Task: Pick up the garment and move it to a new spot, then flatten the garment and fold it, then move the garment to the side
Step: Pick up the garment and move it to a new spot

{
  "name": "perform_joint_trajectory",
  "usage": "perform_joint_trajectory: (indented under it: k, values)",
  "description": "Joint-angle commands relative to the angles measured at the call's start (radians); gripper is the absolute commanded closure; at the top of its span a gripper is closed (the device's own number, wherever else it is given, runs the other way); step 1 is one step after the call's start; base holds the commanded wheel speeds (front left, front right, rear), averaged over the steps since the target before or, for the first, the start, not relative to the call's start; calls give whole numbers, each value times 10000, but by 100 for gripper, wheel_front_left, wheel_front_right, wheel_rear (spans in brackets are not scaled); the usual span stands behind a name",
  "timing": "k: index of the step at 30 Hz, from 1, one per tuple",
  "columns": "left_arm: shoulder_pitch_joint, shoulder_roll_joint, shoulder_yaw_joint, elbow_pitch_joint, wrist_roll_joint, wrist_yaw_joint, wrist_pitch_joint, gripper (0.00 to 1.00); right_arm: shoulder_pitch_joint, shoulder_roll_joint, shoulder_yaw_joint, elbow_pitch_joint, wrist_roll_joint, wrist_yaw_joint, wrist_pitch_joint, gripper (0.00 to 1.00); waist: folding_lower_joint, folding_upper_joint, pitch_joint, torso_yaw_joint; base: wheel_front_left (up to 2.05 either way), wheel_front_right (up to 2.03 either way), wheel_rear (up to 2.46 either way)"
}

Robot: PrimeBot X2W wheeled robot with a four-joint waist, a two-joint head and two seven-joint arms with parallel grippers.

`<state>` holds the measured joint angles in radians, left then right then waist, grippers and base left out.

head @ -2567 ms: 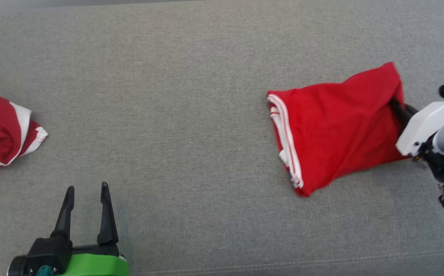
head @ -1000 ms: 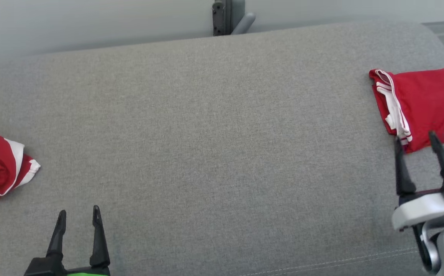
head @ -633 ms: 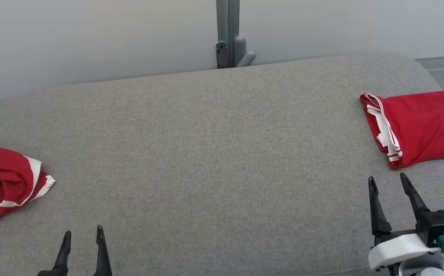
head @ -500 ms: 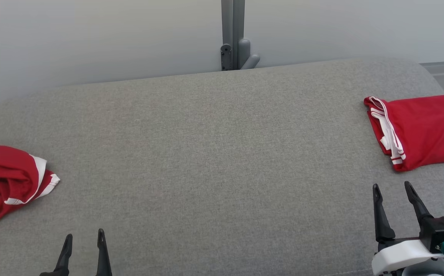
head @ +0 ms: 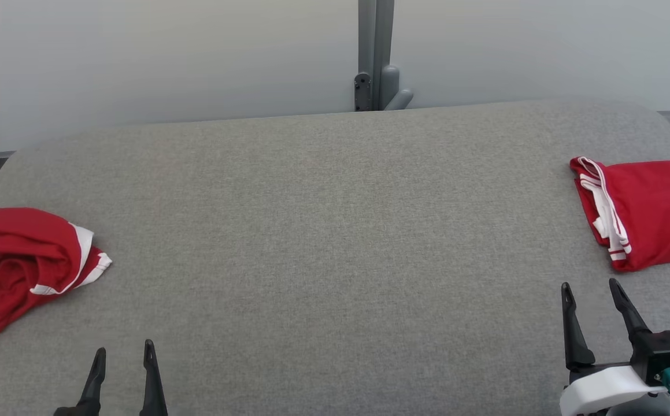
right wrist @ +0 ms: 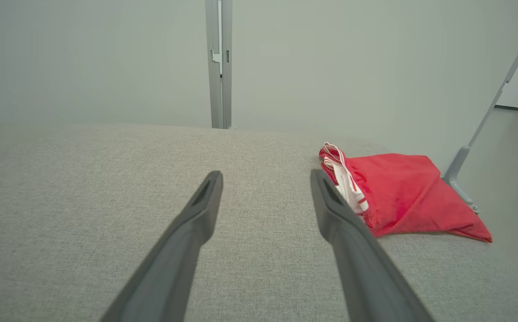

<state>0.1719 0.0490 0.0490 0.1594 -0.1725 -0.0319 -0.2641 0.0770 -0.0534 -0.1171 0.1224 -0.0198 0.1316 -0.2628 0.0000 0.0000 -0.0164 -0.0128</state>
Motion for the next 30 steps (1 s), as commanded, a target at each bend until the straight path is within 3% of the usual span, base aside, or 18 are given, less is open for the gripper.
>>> perform_joint_trajectory:
  k: [1,12,17,25,30]
  values:
    - [-153,32,-16,-53,29,18,0,0,161,-10,-32,-68,-56,-18,-27,0,0,0,2,283,0,0,0]
    - [147,32,10,-243,33,83,0,0,263,8,334,-131,90,-17,-27,0,0,0,-127,2889,0,0,0]
    - [334,30,29,-385,56,97,2,0,90,9,583,12,128,-18,-27,0,0,0,-144,3721,0,0,0]
    - [-91,22,-239,-575,-92,-65,1,0,24,-68,575,92,50,-18,-27,0,0,0,456,3889,0,0,0]
    - [-1569,25,-590,-179,-550,-456,2,0,-547,-618,514,-227,-61,-17,-27,0,0,0,1917,3666,0,0,0]
